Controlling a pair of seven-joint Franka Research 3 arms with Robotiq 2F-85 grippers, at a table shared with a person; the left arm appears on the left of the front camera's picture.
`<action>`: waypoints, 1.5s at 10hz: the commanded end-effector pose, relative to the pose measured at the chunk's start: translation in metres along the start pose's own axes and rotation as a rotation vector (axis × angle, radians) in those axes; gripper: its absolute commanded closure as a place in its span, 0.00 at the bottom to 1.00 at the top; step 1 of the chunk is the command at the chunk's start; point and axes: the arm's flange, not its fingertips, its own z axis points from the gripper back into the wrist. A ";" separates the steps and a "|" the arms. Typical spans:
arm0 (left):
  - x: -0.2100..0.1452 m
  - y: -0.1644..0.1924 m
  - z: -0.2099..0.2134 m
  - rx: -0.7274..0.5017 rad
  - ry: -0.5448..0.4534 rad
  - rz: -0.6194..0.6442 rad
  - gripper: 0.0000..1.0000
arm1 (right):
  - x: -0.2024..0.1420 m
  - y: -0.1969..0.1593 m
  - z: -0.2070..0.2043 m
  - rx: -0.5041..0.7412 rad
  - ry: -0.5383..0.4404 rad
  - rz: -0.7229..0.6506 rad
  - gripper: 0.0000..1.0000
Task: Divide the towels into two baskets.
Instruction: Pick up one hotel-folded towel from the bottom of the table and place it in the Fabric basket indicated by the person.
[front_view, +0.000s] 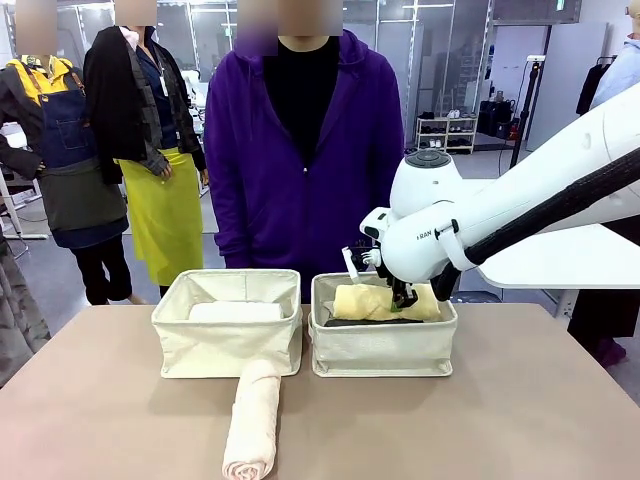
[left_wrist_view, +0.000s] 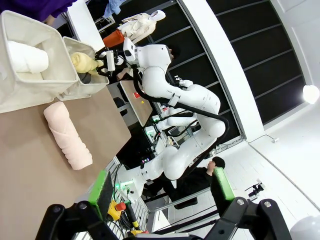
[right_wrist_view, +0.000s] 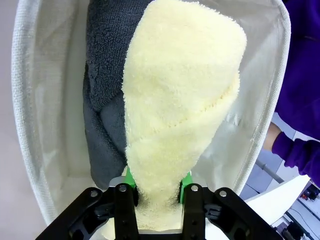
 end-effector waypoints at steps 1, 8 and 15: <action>0.001 -0.005 0.003 -0.018 -0.009 -0.003 0.00 | 0.003 0.002 -0.013 0.017 0.025 -0.013 0.64; 0.001 -0.005 0.003 -0.018 -0.009 -0.003 0.00 | 0.006 -0.001 0.007 -0.018 0.022 -0.032 0.00; 0.001 -0.005 0.003 -0.018 -0.009 -0.003 0.00 | 0.004 -0.008 0.022 -0.035 -0.008 -0.038 0.00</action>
